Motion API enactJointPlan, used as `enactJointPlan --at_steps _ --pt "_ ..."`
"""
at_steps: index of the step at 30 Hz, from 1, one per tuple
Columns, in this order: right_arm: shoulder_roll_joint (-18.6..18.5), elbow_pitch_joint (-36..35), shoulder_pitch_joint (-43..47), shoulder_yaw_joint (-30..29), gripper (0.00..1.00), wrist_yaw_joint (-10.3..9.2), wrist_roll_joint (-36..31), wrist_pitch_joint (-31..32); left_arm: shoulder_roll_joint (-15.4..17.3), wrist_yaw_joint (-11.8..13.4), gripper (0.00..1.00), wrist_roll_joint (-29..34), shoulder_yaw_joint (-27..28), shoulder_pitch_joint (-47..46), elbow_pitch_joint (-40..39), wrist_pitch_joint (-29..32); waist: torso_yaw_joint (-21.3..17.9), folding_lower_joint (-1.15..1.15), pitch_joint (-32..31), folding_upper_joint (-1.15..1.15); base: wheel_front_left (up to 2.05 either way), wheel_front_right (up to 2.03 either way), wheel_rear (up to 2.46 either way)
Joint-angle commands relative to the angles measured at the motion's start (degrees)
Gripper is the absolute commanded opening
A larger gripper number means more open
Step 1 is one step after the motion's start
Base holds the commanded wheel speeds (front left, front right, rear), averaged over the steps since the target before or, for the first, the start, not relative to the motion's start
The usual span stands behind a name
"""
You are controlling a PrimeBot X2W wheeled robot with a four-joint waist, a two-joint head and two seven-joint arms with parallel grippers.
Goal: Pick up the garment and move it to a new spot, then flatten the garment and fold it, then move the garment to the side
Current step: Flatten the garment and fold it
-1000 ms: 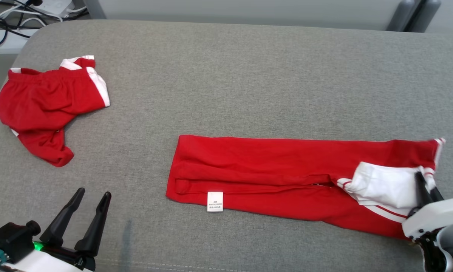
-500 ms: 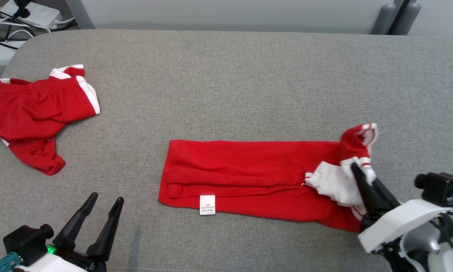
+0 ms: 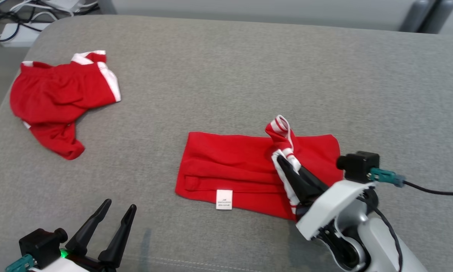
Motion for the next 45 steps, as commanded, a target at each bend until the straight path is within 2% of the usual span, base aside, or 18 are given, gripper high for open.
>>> enactJointPlan --at_steps 1,7,17,18,19,24,30,33,38,45 --pt "0.33 0.49 -2.99 2.85 0.0 0.01 1.37 -1.84 2.06 0.01 1.0 -0.24 2.02 -3.13 -0.78 -0.34 1.42 0.0 0.59 0.0 0.0 0.0 0.0" --pt "0.33 12.21 -12.65 13.18 0.0 0.01 7.97 -8.87 2.24 0.01 1.0 -0.95 0.54 -4.94 -0.73 -0.34 5.65 0.0 1.52 0.0 0.0 0.0 0.0" --pt "0.33 24.85 -23.32 24.82 0.0 0.01 18.44 -15.66 2.05 0.01 1.0 -1.89 -1.41 -6.37 0.19 -0.34 9.12 0.0 2.22 0.0 0.0 0.0 0.0" --pt "0.33 25.77 -23.95 25.71 0.47 0.01 19.57 -16.16 2.05 0.01 1.0 -1.92 -1.5 -6.46 0.23 -0.34 9.22 0.0 2.27 0.0 0.0 0.0 0.0" --pt "0.33 26.36 -24.53 26.73 1.0 0.01 20.81 -16.76 2.06 0.01 1.0 -1.94 -1.57 -6.56 0.28 -0.34 9.28 0.0 2.31 0.0 0.0 0.0 0.0" --pt "0.33 25.62 -27.21 31.41 1.0 0.01 26.79 -20.31 2.07 0.01 1.0 -1.81 -1.02 -6.7 0.35 -0.34 7.92 0.0 2.14 0.0 0.0 0.0 0.0" --pt "0.33 26.47 -29.85 31.67 1.0 0.01 27.72 -22.51 1.89 0.01 1.0 -1.11 -0.15 -6.08 -0.06 -0.34 5.19 0.0 1.26 0.0 0.0 0.0 0.0" --pt "0.33 28.53 -29.86 28.48 1.0 0.01 26.24 -22.84 1.72 0.01 1.0 -0.56 0.62 -5.56 -0.49 -0.34 3.54 0.0 0.71 0.0 0.0 0.0 0.0" --pt "0.33 31.24 -25.74 19.2 1.0 0.01 19.41 -22.89 1.42 0.01 1.0 0.44 1.97 -4.48 -1.15 -0.34 1.4 0.0 -0.12 0.0 0.0 0.0 0.0" --pt "0.33 29.16 -14.87 10.16 1.0 0.01 13.32 -22.9 1.32 0.01 1.0 1.25 2.53 -3.44 -1.93 -0.34 0.03 0.0 -0.4 0.0 0.0 0.0 0.0"
